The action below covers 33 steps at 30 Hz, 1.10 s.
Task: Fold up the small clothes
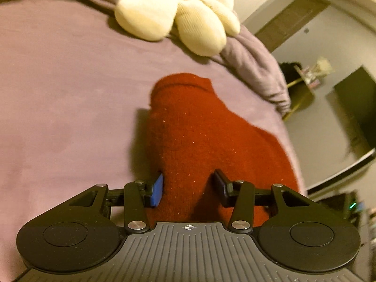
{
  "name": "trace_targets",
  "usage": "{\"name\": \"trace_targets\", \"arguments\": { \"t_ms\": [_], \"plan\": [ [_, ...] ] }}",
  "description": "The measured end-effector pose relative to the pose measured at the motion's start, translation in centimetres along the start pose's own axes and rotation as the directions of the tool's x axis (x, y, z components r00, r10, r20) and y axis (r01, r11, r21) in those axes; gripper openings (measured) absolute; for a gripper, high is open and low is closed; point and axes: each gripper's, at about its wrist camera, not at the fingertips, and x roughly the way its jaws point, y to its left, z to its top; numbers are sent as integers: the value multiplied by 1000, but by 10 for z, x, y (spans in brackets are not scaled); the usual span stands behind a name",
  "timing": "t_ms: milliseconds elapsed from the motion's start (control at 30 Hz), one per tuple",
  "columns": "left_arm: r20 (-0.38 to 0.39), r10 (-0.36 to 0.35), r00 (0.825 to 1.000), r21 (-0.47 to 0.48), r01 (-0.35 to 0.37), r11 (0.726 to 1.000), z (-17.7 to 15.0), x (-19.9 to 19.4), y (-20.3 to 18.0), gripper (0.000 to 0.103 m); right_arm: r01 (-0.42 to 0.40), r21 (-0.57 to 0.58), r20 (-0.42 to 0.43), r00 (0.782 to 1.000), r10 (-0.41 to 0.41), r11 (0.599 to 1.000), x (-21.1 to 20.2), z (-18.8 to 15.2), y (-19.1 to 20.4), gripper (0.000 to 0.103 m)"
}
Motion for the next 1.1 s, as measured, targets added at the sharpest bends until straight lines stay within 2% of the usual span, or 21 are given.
{"name": "trace_targets", "arguments": {
  "t_ms": [67, 100, 167, 233, 333, 367, 400, 433, 500, 533, 600, 633, 667, 767, 833, 900, 1000, 1100],
  "plan": [
    [20, 5, 1000, 23, -6, 1000, 1, -11, -3, 55, 100, -37, -2, 995, -100, 994, 0, -2, 10, 85],
    [33, 8, 999, 37, -10, 999, 4, -16, -5, 68, 159, -49, 4, 987, -159, 986, -4, -3, 15, 87],
    [84, 41, 996, 72, -47, 996, 11, -25, -13, 76, 281, -93, 37, 960, -279, 955, -18, 0, 28, 88],
    [125, 74, 989, 109, -87, 990, 18, -26, -23, 78, 397, -164, 144, 915, -376, 903, -36, 3, 49, 88],
    [141, 129, 982, 101, -144, 984, 30, -10, -40, 81, 504, -262, 320, 850, -419, 823, -40, 8, 87, 87],
    [135, 140, 981, 94, -153, 984, 34, -2, -45, 81, 519, -286, 342, 840, -421, 805, -33, 11, 97, 83],
    [130, 154, 979, 87, -166, 982, 37, 7, -48, 81, 522, -316, 337, 842, -420, 792, -21, 13, 107, 72],
    [127, 185, 975, 72, -195, 978, 41, 18, -53, 81, 517, -342, 320, 849, -420, 785, -6, 16, 114, 66],
    [114, 232, 966, 70, -241, 968, 47, 36, -53, 81, 541, -369, 296, 839, -457, 755, 23, 22, 118, 42],
    [101, 257, 961, 76, -265, 961, 50, 47, -53, 81, 572, -366, 289, 820, -495, 734, 39, 26, 116, 41],
    [70, 293, 953, 98, -299, 949, 54, 68, -54, 82, 650, -341, 288, 760, -583, 679, 63, 37, 101, 37],
    [70, 308, 949, 110, -314, 943, 54, 75, -56, 82, 672, -335, 276, 740, -613, 661, 69, 41, 90, 37],
    [73, 324, 943, 149, -331, 932, 54, 84, -60, 82, 674, -338, 261, 738, -622, 657, 66, 40, 74, 37],
    [96, 381, 920, 268, -392, 880, 52, 111, -72, 83, 676, -351, 262, 735, -625, 648, 74, 52, 61, 39],
    [61, 391, 918, 261, -393, 882, 51, 125, -68, 88, 694, -338, 268, 719, -642, 636, 84, 58, 56, 39],
    [52, 414, 909, 220, -415, 883, 50, 135, -59, 97, 706, -331, 289, 708, -644, 627, 91, 60, 46, 41],
    [21, 413, 911, 157, -411, 898, 53, 138, -46, 101, 736, -359, 323, 675, -663, 574, 106, 59, 45, 42],
    [15, 398, 917, 142, -396, 907, 52, 124, -47, 101, 732, -365, 315, 678, -664, 575, 106, 60, 49, 46]
  ]
}}
